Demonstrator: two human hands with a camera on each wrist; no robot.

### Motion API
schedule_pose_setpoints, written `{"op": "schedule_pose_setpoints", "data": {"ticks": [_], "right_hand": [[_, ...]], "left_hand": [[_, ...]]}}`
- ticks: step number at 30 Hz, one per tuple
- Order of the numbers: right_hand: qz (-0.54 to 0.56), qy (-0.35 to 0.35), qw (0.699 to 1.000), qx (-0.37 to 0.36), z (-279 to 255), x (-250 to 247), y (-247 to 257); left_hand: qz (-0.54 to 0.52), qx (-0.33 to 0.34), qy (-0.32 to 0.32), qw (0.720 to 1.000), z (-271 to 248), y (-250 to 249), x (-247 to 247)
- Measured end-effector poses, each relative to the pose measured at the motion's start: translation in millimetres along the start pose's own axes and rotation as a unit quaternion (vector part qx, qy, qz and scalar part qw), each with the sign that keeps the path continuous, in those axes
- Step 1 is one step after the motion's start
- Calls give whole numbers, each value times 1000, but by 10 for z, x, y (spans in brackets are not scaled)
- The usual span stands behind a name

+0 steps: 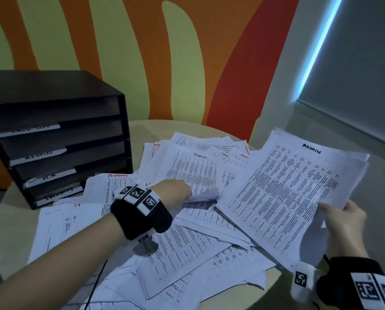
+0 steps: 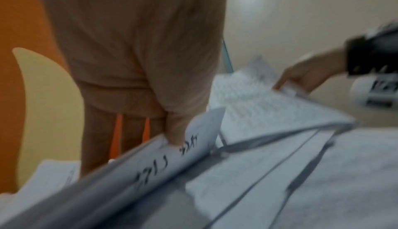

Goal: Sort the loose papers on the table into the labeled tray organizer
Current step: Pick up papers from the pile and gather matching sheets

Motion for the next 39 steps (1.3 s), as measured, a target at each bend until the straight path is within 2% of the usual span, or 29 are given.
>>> {"op": "schedule_pose_setpoints", "data": {"ticks": [2,4,6,8,9,11,14,19,22,24,25,27,30,33,34,36,39], "right_hand": [[-17,-3,1000,2,8,-61,-2],[-23,-3,1000,5,3,-110,5],[-22,-2,1000,10,-4,-142,13],[-20,2,1000,12,-8,-151,24],[-21,4,1000,11,-6,-147,26],[-20,10,1000,6,-2,-129,30],[-26,24,999,-1,-19,-90,28],[-26,37,999,-7,-31,-35,-5],[-30,35,999,-5,-15,-22,-29],[-28,37,999,-4,-11,-1,-42],[-29,38,999,-3,-15,11,-44],[-31,43,999,-4,-11,38,-57],[-39,47,998,3,0,63,-94],[-51,52,997,13,-5,85,-121],[-51,56,997,17,-13,97,-128],[-47,68,996,20,-41,132,-123],[-31,99,994,22,-107,203,-63]], "left_hand": [[-125,35,26,991,-178,-31,-34],[-270,54,43,960,-282,27,-89],[-330,-4,-30,944,-228,214,-118],[-325,-130,-132,927,-98,514,-104],[-319,-191,-158,915,-30,664,-58],[-324,-272,-136,896,52,828,41],[-325,-300,-72,894,155,812,197],[-246,-332,-73,908,345,777,321],[-240,-329,-121,905,405,746,272],[-276,-309,-172,894,429,749,245],[-316,-292,-207,878,445,769,250],[-413,-253,-281,829,435,851,252],[-547,-212,-359,726,347,1042,161],[-651,-155,-413,618,91,1165,-151],[-663,-135,-430,598,-40,1168,-298],[-665,-121,-455,579,-259,1122,-538],[-698,-74,-433,566,-430,917,-703]]}}
Point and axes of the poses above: each hand's wrist, its own z-axis towards the middle knuckle, its own x-axis out of the palm, y = z × x, the point moved 3 cm from there along z, towards the middle knuckle, and after that the axes turned 3 degrees about -z, right-handed, at the moved point
